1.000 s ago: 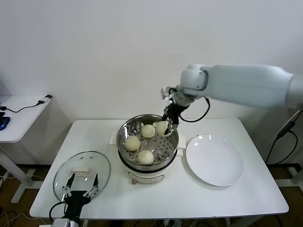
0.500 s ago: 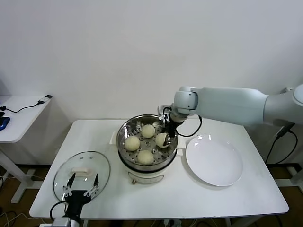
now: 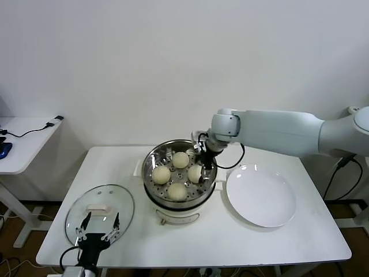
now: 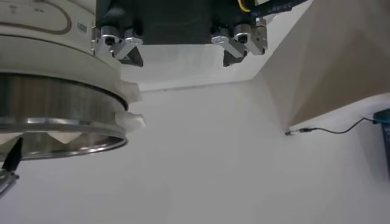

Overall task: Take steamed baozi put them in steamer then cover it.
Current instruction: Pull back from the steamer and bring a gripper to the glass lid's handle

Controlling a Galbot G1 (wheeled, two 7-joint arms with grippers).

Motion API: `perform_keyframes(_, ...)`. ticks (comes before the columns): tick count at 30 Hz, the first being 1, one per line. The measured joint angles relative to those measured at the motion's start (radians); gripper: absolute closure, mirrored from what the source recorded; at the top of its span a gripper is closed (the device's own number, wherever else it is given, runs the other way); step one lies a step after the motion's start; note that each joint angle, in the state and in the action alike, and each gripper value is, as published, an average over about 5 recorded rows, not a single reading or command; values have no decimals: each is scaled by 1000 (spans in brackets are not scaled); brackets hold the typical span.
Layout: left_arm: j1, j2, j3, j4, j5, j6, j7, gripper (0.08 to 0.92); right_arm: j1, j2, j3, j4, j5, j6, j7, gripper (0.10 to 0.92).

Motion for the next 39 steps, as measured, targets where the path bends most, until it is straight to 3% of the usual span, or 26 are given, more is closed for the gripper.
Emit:
perform_keyframes(8,2,2,-3,-9,-8,4,2,177,-22,-64,175,-40,65,34,55,203)
perform_keyframes(18,-25,14,-18,6,-42,-28,9,177,-233,-197,593,-18,98,67,448,203)
perform_keyframes(29,-54,22,-29,14,-68,-73,-22,177,-847,-351,1221,136,-30,198,707,203)
perform_keyframes(39,-77,26,-25,43,-46,-112,-53,177,-1468,-266,1766,287,-192,321,745,203)
